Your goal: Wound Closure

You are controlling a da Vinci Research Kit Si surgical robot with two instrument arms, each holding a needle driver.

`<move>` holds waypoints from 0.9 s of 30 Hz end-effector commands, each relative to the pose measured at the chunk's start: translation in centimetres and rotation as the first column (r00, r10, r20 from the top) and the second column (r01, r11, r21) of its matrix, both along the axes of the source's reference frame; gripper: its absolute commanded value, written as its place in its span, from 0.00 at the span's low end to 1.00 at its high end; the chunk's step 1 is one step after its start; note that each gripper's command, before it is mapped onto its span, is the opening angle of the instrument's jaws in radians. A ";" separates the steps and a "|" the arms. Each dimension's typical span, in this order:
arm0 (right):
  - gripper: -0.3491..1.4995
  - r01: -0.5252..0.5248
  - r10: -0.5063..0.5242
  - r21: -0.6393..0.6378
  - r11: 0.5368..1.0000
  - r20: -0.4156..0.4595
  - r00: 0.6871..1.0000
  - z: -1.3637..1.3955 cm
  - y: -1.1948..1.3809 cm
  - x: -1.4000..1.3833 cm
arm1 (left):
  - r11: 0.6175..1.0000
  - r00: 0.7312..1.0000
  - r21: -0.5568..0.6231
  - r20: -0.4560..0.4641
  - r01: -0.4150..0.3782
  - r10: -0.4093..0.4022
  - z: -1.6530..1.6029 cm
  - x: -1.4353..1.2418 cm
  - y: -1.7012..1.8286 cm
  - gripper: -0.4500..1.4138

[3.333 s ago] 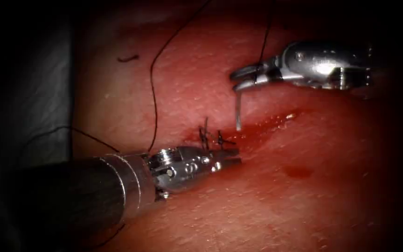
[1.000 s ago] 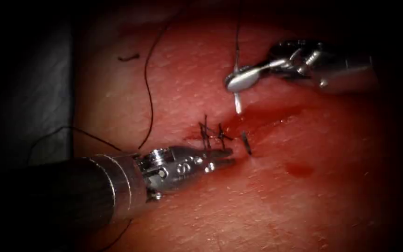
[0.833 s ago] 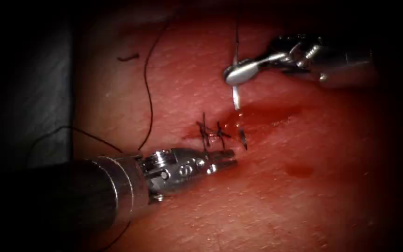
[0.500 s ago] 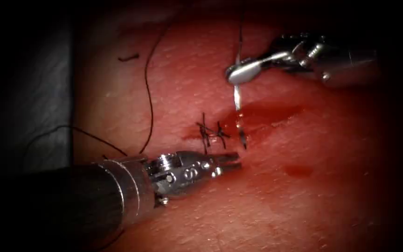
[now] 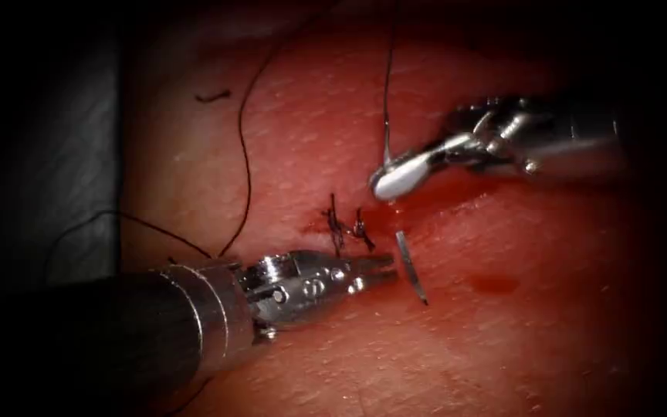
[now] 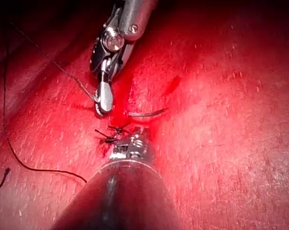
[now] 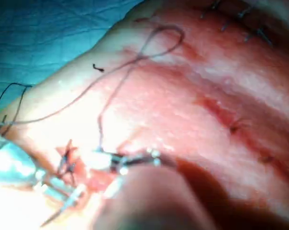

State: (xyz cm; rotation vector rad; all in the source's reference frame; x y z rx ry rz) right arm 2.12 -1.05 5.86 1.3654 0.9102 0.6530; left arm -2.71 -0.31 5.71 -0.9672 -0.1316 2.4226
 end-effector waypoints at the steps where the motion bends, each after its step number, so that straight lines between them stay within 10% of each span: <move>1: 0.00 0.014 -0.013 0.002 1.000 -0.006 1.000 0.03 -0.18 0.02 | 1.000 1.000 0.002 0.001 -0.001 0.001 0.06 -0.05 -0.03 0.17; 3: 0.00 0.001 -0.001 -0.001 1.000 0.011 1.000 0.02 -0.20 -0.02 | 1.000 1.000 0.002 0.002 -0.001 0.001 0.05 -0.05 -0.03 0.17; 6: 0.66 -0.065 0.067 -0.079 0.995 0.022 0.998 0.06 -0.10 -0.05 | 1.000 1.000 0.006 0.002 0.004 -0.004 0.04 -0.06 -0.03 0.17; 8: 0.84 -0.103 0.107 -0.153 0.983 0.016 0.994 0.09 0.00 -0.07 | 1.000 1.000 0.002 0.001 0.000 0.000 0.04 -0.06 -0.04 0.17; 27: 0.77 -0.256 0.256 -0.339 0.905 -0.047 0.966 0.02 0.43 -0.99 | 0.899 0.967 -0.379 0.036 -0.221 0.253 0.01 -0.15 -0.04 0.41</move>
